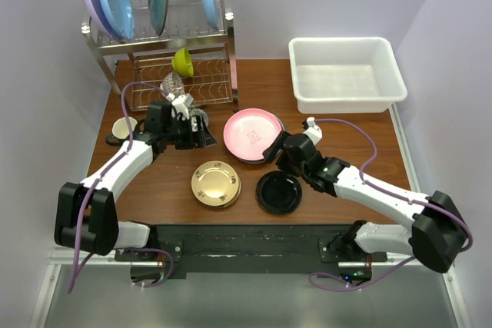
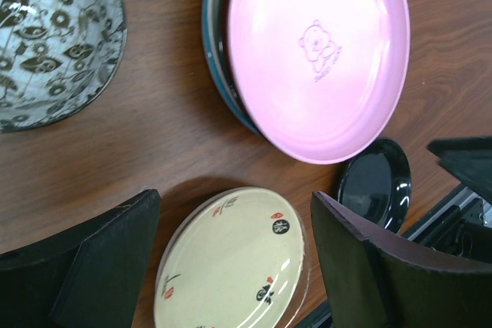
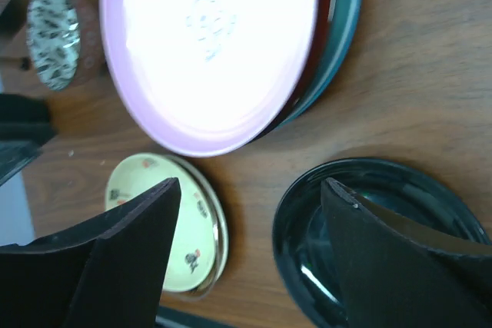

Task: Place the plates into the plastic bin on the countertop
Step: Pick up the plate at the center of the board.

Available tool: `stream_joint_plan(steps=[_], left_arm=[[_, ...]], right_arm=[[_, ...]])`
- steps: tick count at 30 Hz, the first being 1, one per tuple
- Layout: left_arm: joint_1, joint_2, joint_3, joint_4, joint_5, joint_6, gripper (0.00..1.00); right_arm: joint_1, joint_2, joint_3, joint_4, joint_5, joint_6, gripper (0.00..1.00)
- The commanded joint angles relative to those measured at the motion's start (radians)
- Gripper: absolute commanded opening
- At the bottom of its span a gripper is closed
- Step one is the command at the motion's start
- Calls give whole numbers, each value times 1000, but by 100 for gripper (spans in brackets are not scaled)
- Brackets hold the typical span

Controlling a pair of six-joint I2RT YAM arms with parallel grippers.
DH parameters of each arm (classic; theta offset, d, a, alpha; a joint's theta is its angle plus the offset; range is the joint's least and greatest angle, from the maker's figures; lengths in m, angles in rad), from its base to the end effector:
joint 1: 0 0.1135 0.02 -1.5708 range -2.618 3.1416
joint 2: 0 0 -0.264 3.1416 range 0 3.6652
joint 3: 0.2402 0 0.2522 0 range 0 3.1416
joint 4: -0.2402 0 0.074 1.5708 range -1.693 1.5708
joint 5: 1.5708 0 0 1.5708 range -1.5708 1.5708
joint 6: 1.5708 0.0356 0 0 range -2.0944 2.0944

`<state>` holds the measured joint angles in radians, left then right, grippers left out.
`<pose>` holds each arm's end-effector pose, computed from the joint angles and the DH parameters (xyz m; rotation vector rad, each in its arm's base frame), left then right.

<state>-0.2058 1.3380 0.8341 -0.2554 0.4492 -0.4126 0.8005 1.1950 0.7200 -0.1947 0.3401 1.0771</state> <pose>0.2705 -0.0723 0.2316 -0.0133 2.3840 -0.8265 0.1845 0.1731 0.2336 0.4996 2.2217 0.6555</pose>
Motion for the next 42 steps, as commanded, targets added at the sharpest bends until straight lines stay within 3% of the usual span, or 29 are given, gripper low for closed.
stream_joint_plan(steps=[1, 7, 11, 21, 23, 25, 27, 29, 32, 42], left_arm=[[-38, -26, 51, 8, 5, -28, 84], [-47, -49, 51, -2, -3, -15, 84], [-49, -49, 56, -16, 0, 0, 85], [-49, -49, 62, -41, 0, 18, 85], [-49, -51, 62, -48, -6, 26, 85], [-49, -51, 63, -54, -10, 31, 85], [-49, -53, 62, -61, -12, 37, 85], [-49, -51, 60, -64, -14, 41, 85], [-49, -53, 57, -68, -15, 43, 85], [-49, -46, 42, -36, 5, 34, 85]], right_arm=[[-40, 116, 79, 26, -18, 34, 70], [-69, 224, 141, 14, -41, 59, 62], [-87, 236, 128, 21, -47, 79, 50], [-127, 294, 128, 43, -73, 89, 40], [-132, 310, 134, 54, -87, 80, 36], [-133, 336, 151, 43, -90, 72, 22], [-139, 353, 165, 34, -102, 69, 19], [-141, 362, 170, 21, -113, 66, 8], [-141, 334, 159, 15, -115, 72, 1], [-141, 245, 183, -69, -81, 21, 0]])
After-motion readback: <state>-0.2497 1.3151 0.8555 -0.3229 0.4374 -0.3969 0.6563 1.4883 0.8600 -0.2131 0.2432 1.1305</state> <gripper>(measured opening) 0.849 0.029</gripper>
